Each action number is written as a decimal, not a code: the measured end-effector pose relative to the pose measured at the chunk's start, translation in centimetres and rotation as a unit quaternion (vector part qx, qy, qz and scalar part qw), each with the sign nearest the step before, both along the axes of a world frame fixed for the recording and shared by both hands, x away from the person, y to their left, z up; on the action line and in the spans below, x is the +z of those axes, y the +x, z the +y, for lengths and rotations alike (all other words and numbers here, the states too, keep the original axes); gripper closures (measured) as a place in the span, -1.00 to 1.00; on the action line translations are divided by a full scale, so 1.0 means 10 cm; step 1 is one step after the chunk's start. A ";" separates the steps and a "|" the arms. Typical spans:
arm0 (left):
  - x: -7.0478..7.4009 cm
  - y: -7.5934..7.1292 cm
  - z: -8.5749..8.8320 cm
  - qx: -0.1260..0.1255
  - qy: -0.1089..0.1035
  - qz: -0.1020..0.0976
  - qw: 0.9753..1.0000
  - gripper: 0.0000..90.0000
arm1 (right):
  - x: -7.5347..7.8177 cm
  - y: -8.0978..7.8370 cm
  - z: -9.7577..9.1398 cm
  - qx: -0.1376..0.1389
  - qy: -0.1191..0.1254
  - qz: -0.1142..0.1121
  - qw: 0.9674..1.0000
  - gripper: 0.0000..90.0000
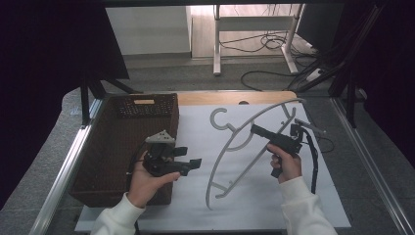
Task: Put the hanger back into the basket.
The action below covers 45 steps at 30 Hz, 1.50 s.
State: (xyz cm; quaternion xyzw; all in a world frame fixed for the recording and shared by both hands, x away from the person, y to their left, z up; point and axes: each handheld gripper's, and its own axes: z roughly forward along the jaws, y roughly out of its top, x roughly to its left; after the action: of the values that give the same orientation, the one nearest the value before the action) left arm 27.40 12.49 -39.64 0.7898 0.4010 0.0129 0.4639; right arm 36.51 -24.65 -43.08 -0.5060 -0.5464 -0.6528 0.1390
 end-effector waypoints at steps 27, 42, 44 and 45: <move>-0.36 0.46 -0.53 -0.081 -0.058 0.088 0.991 0.75 | -0.04 -0.02 0.06 0.023 0.022 -0.008 0.999 0.91; -0.32 0.50 -0.47 -0.047 -0.086 0.099 0.990 0.79 | -0.07 -0.02 0.04 0.018 0.008 0.007 1.000 0.48; -0.32 0.51 -0.46 -0.044 -0.090 0.101 0.990 0.79 | -0.08 -0.05 0.04 0.017 0.006 0.012 1.000 0.31; -0.32 0.51 -0.45 -0.044 -0.090 0.103 0.990 0.79 | -0.08 -0.05 0.04 0.017 0.006 0.012 1.000 0.31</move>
State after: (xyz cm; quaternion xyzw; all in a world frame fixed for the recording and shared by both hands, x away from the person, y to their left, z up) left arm 32.49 7.95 -42.83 0.7586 0.4109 -0.1249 0.4899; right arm 35.99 -24.26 -43.91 -0.5034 -0.5495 -0.6475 0.1596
